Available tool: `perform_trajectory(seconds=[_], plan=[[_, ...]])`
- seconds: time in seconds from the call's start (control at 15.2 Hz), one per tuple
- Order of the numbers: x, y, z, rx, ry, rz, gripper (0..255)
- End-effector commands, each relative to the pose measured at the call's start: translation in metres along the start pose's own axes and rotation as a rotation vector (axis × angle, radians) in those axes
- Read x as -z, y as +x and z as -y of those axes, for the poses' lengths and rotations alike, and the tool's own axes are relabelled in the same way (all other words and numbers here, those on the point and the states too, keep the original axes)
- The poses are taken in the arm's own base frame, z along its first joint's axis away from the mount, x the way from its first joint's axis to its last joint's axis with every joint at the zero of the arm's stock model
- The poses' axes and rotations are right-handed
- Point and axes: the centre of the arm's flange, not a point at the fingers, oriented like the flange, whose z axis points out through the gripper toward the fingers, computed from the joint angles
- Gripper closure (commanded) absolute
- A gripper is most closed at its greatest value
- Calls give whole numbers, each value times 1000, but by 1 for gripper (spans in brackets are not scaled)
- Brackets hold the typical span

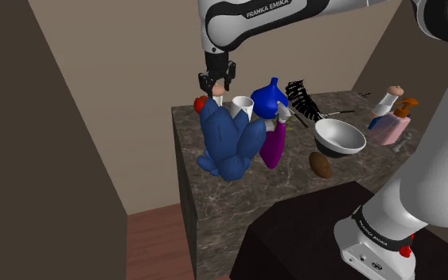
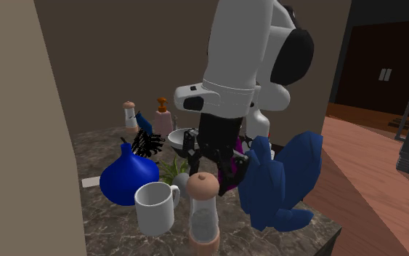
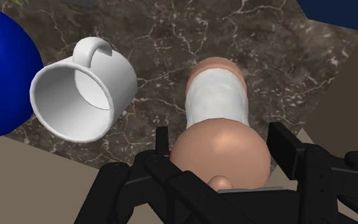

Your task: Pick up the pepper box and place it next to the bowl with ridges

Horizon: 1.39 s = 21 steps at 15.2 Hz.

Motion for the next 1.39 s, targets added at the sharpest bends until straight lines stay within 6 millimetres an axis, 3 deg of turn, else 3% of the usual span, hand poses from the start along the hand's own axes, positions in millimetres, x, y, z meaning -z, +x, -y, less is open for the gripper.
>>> perform_trajectory(seconds=[0.0, 1.32], plan=[[12, 1, -3, 0, 0, 0, 255], [116, 5, -21, 0, 0, 0, 255]])
